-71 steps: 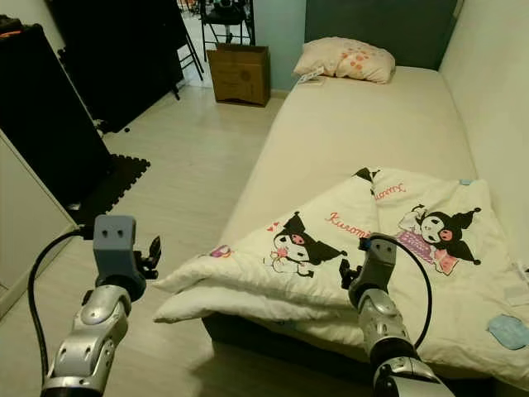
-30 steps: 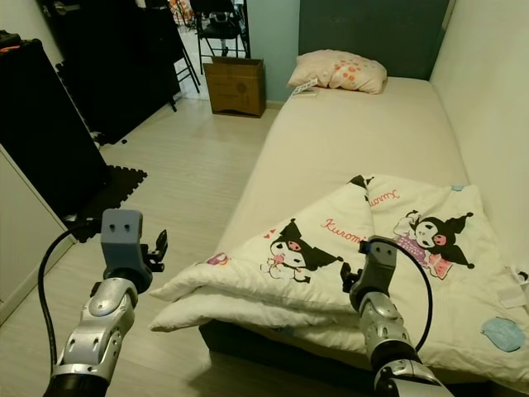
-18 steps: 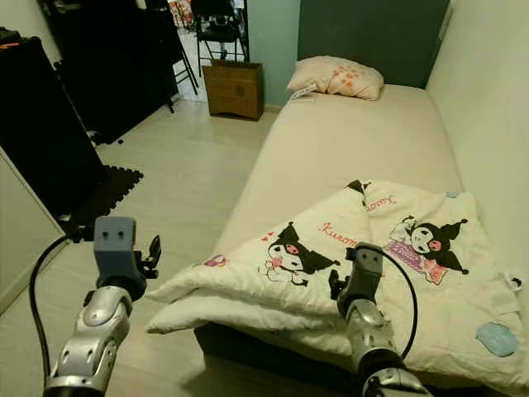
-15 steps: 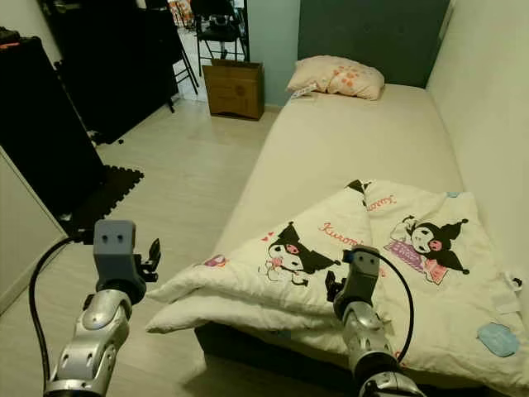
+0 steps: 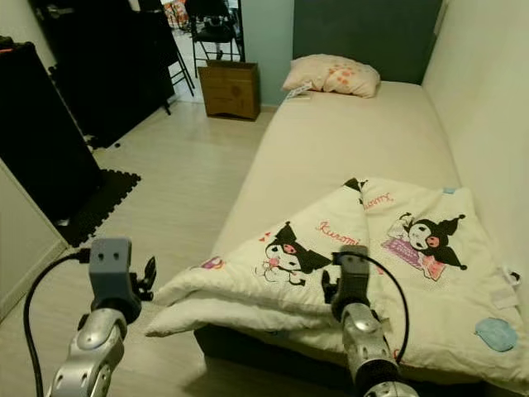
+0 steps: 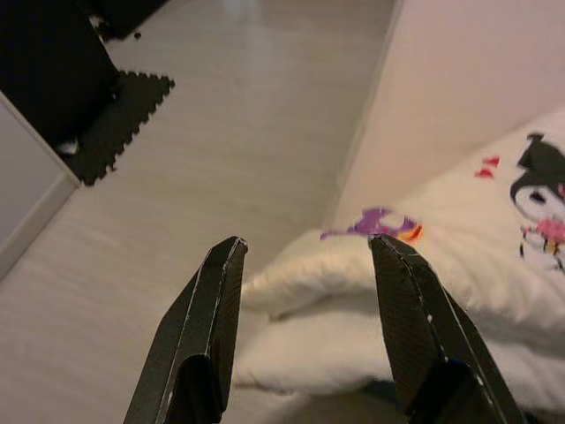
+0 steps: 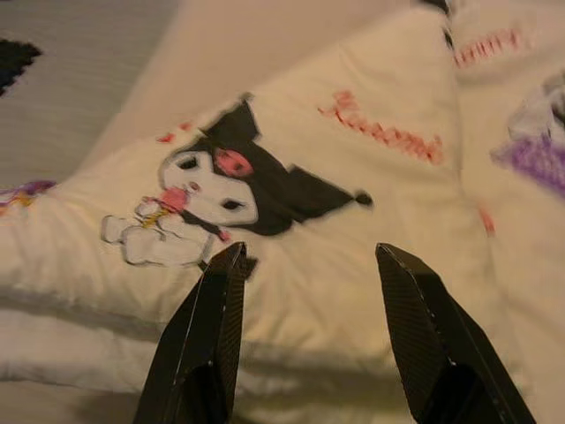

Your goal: Clean up the room

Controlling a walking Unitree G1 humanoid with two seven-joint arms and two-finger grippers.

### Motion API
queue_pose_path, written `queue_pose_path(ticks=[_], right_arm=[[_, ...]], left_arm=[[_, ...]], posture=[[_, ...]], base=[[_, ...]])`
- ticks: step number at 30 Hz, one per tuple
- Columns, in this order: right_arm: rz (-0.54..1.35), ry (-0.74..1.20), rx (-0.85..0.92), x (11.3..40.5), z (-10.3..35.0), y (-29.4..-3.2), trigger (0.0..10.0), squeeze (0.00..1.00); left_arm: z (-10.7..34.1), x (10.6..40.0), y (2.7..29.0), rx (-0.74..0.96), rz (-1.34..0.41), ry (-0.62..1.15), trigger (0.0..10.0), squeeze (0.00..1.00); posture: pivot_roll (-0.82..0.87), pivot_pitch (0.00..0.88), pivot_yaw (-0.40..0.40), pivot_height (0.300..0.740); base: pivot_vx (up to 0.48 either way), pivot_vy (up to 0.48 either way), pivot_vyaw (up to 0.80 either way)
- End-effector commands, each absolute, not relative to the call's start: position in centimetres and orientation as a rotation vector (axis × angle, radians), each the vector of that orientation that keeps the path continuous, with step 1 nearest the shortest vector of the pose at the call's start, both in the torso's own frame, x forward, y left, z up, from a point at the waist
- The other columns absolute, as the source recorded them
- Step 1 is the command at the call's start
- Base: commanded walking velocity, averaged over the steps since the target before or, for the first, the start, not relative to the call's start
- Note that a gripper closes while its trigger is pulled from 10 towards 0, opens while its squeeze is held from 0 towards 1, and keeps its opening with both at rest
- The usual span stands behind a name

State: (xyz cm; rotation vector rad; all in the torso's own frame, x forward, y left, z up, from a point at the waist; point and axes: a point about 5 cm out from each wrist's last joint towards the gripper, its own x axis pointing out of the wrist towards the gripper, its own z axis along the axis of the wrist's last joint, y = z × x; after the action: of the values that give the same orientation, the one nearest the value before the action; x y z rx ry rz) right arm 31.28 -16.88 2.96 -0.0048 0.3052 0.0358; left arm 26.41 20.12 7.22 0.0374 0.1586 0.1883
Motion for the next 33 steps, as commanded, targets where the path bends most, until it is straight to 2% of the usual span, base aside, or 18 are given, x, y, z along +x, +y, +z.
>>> queue_pose_path(ticks=[1,12,33], right_arm=[[0.063,0.275,-0.011,31.7,3.6,-16.0,10.0,0.00],[0.101,0.213,0.038,32.9,5.3,-14.4,10.0,0.00],[0.062,0.234,0.033,32.6,4.9,-15.1,10.0,0.00]], left_arm=[[6.8,26.0,20.3,0.037,0.204,0.171,10.0,0.00],[8.0,26.1,19.7,0.061,0.188,0.121,10.0,0.00],[8.0,26.1,19.0,0.062,0.153,0.116,10.0,0.00]], posture=[[-0.02,0.103,0.031,0.740],[-0.01,0.106,0.025,0.740],[-0.02,0.099,0.035,0.740]], base=[[0.000,0.000,0.00],[0.000,0.000,0.00],[0.000,0.000,0.00]])
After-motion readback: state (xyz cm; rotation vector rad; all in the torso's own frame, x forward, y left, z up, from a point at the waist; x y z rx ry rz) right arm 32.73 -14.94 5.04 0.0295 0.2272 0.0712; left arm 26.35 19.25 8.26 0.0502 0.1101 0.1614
